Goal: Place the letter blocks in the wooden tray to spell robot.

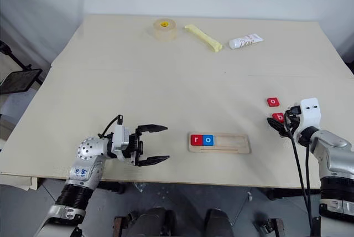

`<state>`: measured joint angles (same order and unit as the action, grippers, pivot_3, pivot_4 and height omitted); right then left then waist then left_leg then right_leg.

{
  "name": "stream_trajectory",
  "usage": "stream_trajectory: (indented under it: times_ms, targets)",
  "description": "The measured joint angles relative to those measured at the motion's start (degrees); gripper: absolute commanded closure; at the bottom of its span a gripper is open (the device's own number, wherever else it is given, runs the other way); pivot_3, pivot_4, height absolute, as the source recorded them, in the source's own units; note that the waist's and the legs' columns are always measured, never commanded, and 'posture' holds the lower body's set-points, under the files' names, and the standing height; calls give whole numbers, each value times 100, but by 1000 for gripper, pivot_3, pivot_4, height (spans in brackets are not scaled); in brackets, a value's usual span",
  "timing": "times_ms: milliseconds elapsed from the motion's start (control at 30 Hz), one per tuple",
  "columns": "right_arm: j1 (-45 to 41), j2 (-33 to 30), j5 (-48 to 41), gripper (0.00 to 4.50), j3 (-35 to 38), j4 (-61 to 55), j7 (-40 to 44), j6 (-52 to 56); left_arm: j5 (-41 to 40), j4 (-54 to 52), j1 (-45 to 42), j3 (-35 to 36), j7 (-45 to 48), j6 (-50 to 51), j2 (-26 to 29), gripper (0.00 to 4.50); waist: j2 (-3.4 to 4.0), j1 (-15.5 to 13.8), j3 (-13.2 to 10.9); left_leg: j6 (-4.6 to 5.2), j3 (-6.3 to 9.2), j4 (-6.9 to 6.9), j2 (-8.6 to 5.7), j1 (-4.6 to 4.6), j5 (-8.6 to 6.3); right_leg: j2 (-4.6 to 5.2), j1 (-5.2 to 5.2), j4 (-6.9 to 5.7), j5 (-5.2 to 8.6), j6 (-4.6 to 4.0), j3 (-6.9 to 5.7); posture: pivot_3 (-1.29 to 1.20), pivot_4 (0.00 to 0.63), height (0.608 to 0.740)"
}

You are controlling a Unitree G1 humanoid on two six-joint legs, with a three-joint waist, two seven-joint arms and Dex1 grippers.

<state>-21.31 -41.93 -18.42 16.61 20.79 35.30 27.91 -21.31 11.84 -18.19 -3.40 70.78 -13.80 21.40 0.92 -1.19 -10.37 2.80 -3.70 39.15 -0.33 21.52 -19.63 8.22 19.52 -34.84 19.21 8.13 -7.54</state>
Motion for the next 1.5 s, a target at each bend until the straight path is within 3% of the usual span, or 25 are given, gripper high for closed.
stream_trajectory:
  times_ms: [133,167,300,600,767,1000,1033,1267,1500]
  targets:
    - [-11,46,0,2900,-16,-17,-32,-42,-8,-60,50,-4,31,64,8,0,0,-7,0,1,1,1,-1,0,0,1,0,0,0,0,0,0,150,740]
    - [10,65,-3,3040,3,-51,-85,-42,-20,-77,65,-10,63,82,9,0,0,-8,0,1,1,1,-1,0,0,1,0,0,0,0,-1,0,150,740]
    - [498,229,-83,3035,316,-695,-499,100,-93,-133,86,-15,167,124,48,0,1,-38,0,0,8,-2,-2,5,0,3,3,0,0,0,-2,0,150,740]
    - [2623,1237,-468,3035,1060,-4063,-1622,1122,-190,-78,-67,15,427,187,201,0,2,-13,0,-3,2,-11,0,3,1,0,8,3,0,0,4,0,150,740]
    - [3204,1819,-453,3035,1024,-4600,-1967,1111,-192,45,-196,22,522,206,230,0,2,-12,0,-2,-3,-11,-3,2,1,-2,10,2,0,0,13,0,150,740]
    - [3206,2032,-345,3035,857,-4572,-2095,828,-192,207,-419,6,618,213,195,0,2,3,0,-3,-4,-11,-1,-1,1,-5,10,0,0,0,15,0,150,740]
    - [3185,2032,-338,2305,852,-4529,-2085,785,-192,214,-419,2,631,215,188,0,2,9,0,-3,-5,-13,-1,-1,1,-6,11,0,0,0,16,0,150,740]
    - [3076,1993,-308,31,853,-4288,-2049,580,-192,200,-398,1,647,269,178,0,2,4,0,-3,-5,-12,0,-2,1,-6,11,0,0,0,18,0,150,740]
    - [3398,1459,-513,31,936,-4510,-1534,640,-195,-50,-133,8,558,380,191,0,2,-13,-1,-2,-5,-12,-1,-2,1,-4,9,2,0,0,18,0,150,740]
